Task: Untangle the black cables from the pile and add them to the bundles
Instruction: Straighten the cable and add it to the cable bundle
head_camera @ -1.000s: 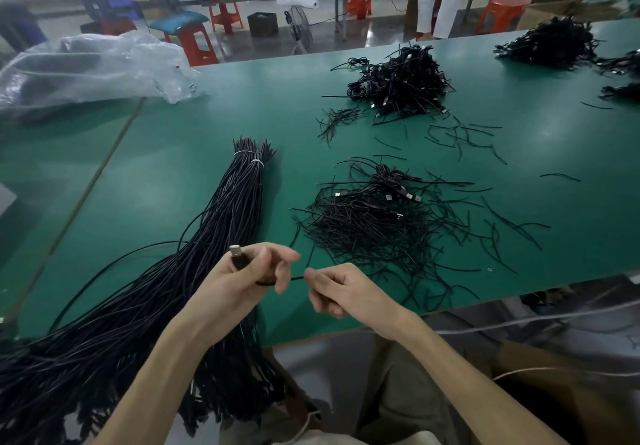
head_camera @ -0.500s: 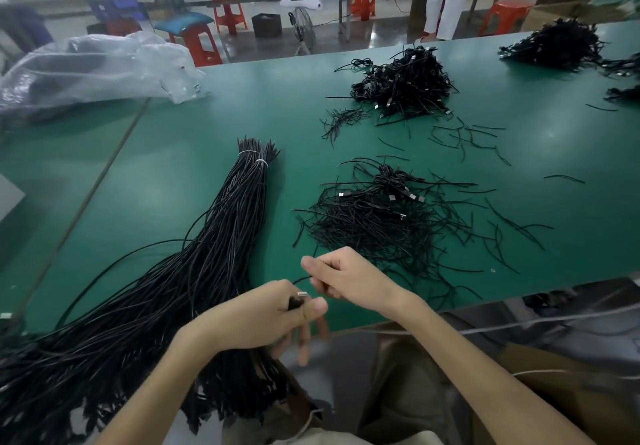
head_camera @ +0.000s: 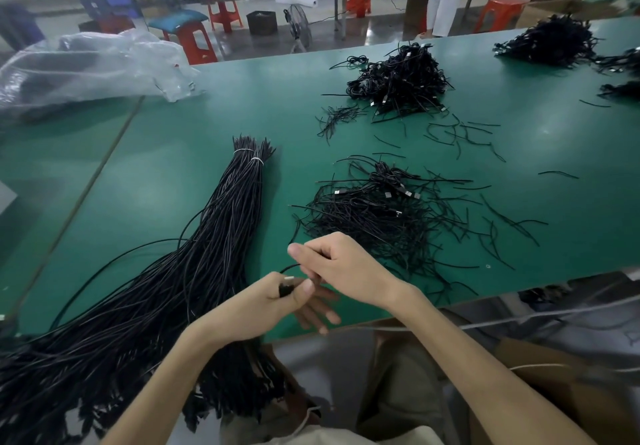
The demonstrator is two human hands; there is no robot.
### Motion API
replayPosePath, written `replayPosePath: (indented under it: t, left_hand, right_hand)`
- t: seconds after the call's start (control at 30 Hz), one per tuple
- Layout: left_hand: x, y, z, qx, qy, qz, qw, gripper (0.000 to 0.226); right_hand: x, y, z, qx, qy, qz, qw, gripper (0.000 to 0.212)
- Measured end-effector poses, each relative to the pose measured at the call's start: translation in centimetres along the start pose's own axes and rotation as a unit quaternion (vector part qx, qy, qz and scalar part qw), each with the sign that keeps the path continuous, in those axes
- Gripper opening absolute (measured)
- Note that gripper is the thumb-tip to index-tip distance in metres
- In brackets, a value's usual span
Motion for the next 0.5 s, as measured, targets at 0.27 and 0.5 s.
replayPosePath:
  t: [0.27,0.5]
  left_hand:
    - [-0.3,2.7,0.5,-0.187,-0.114,-0.051,0.974,0.047]
    - [0.1,2.0,1.2,-0.324,-0.089,-0.199,0.921,0.075]
  right_hand:
    - [0.3,0.9,-1.1,0.066,-0.008,0.056,0.996,0.051]
    - [0.4,-0.3,-3.1,0.156,0.037,0.059,0.985,0.047]
Point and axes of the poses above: each hand's wrist, its own x-axis towards the middle knuckle, its own z-axis out of the back of the hand, y = z × x, the point moved 2 cm from there along x, towards the middle knuckle, and after that the axes turned 13 degrees about y, right-handed, at the moved point
